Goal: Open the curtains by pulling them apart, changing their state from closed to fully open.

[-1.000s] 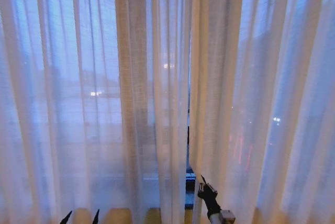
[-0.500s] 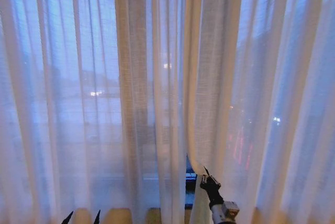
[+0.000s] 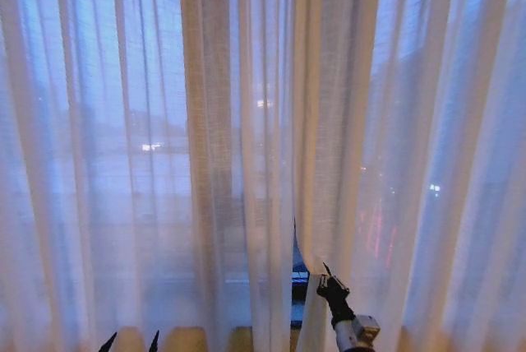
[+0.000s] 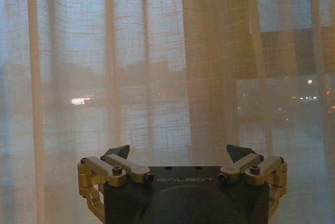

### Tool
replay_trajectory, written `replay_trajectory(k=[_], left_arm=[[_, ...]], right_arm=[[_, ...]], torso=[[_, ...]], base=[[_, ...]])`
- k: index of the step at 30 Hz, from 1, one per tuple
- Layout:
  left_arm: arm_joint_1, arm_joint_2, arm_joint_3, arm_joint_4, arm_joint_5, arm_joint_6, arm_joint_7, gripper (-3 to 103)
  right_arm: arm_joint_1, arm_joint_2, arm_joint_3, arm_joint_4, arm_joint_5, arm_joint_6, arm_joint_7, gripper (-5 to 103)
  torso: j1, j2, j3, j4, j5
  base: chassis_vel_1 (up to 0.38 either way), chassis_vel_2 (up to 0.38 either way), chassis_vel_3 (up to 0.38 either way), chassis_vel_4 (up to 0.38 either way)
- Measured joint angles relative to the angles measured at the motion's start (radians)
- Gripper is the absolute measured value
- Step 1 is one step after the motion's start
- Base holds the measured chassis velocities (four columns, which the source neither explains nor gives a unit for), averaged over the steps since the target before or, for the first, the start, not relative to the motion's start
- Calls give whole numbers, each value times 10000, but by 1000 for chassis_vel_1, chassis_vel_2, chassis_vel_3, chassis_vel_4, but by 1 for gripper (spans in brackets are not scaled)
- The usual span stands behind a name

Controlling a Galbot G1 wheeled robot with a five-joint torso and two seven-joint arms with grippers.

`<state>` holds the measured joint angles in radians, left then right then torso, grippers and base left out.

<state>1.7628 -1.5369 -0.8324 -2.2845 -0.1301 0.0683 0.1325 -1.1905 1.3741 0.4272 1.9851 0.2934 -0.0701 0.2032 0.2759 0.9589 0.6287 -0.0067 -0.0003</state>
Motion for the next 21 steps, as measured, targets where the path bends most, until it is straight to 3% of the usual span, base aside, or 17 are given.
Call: replay_trajectory(k=[8,21], left_arm=[[1,-6,-4,-1,9,1,6,100],[-3,-16,13,-1,36,1,25,100]], right_arm=[[-9,0,-11,-58,15,33,-6,0],[-205,-2,197,-86,0,114,-6,0]], torso=[[1,0,0,2,-1],[0,-1,0,-1,0]], base=[[-114,-106,122,105],[-231,-245,224,234]])
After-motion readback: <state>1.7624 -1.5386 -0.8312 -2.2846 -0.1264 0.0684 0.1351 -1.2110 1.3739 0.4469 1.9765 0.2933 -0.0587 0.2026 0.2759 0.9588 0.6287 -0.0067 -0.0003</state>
